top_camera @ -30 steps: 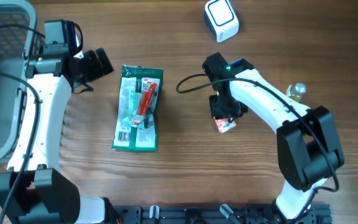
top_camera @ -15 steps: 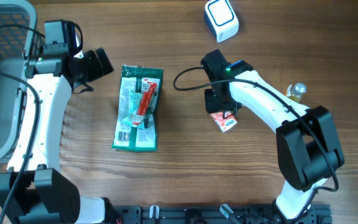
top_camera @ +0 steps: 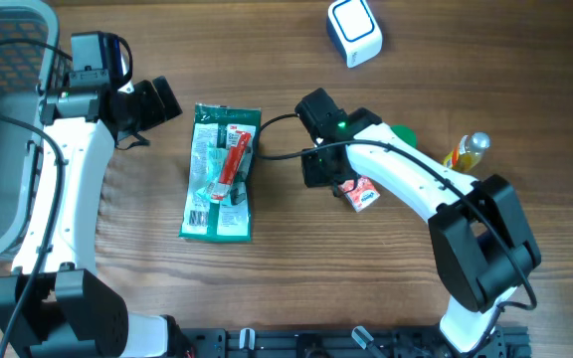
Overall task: Scan the item barcode
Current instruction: 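Bring the tissue pack down and set it on the table, then open the right gripper and move it left over the glove packet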
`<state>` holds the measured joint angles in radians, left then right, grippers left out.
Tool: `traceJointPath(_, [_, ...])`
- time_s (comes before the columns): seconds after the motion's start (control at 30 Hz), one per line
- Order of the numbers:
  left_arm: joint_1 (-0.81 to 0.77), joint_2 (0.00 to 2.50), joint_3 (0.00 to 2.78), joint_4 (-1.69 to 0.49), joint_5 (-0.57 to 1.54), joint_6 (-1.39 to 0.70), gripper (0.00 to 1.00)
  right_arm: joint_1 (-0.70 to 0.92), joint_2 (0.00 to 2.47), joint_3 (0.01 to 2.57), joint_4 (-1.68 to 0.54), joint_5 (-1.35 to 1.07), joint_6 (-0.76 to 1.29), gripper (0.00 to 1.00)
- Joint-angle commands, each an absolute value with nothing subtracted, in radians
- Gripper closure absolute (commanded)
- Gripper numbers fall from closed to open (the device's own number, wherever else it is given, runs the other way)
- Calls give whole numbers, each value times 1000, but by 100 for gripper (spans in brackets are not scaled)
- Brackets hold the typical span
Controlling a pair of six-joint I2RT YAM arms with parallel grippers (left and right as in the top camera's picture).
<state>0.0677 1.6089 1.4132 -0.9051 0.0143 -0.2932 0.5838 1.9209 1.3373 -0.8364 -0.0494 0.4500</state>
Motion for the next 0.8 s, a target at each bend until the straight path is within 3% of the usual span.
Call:
traceJointPath(0.0, [70, 1600, 1424, -903, 22, -292, 0, 585, 1928, 1333, -860, -44, 474, 96])
traceJointPath(0.77, [70, 1600, 1424, -903, 22, -292, 0, 584, 1928, 1333, -946, 63, 527, 96])
